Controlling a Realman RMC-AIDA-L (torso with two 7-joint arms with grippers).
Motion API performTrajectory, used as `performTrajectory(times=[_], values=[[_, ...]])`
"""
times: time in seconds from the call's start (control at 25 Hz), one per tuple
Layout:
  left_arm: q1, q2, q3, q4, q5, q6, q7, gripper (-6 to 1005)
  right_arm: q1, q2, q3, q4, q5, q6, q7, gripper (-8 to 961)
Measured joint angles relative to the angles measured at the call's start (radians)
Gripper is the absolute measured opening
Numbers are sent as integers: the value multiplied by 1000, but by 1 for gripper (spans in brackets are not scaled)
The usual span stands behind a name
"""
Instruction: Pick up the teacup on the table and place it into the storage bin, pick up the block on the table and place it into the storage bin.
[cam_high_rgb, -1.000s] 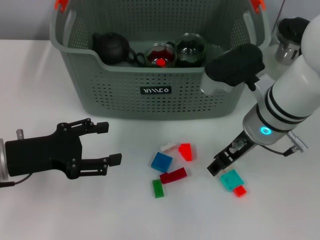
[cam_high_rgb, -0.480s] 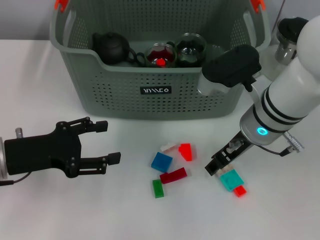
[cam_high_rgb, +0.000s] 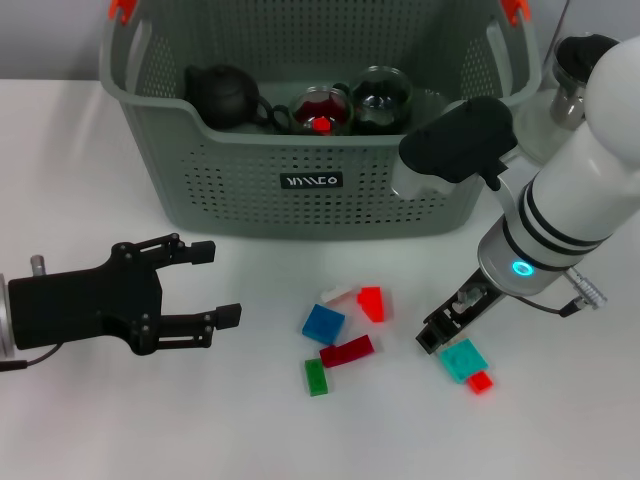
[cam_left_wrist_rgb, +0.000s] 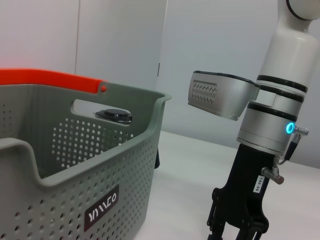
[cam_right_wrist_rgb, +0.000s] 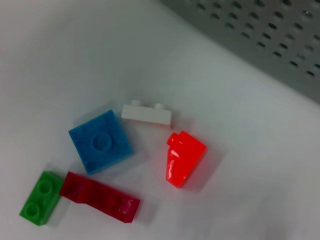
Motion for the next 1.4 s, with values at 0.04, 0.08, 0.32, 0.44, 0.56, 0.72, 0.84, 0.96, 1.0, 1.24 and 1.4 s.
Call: performTrajectory(times=[0.04, 0.08, 0.32, 0.44, 0.56, 0.72, 0.84, 0.96, 1.0, 1.24, 1.4], values=[[0, 0, 0, 0, 0, 0, 0, 842, 0, 0, -1, 0, 0, 0, 0, 576], [0, 0, 0, 0, 0, 0, 0, 841, 0, 0, -1, 0, 0, 0, 0, 560], [0, 0, 0, 0, 0, 0, 0, 841, 0, 0, -1, 0, 0, 0, 0, 555], [0, 0, 0, 0, 0, 0, 0, 841, 1, 0, -1, 0, 0, -3, 0, 552], [0, 0, 0, 0, 0, 0, 0, 841, 2, 0, -1, 0, 0, -5, 0, 549], [0, 0, -1, 0, 0, 0, -1, 841, 2, 0, -7, 0, 0, -7, 0, 545], [0, 0, -3, 0, 0, 0, -2, 841, 2, 0, -10, 0, 0, -8, 1, 543], [0, 0, -6, 0, 0, 0, -2, 841, 2, 0, -11, -4, 0, -13, 2, 540], [0, 0, -7, 0, 0, 0, -2, 841, 2, 0, -11, -7, 0, -15, 2, 505], [2, 0, -9, 0, 0, 0, -1, 841, 5, -2, -7, -16, 4, -19, 2, 449], [3, 0, -10, 2, 0, 0, 0, 840, 5, -8, 8, -56, 5, -32, -5, 462]])
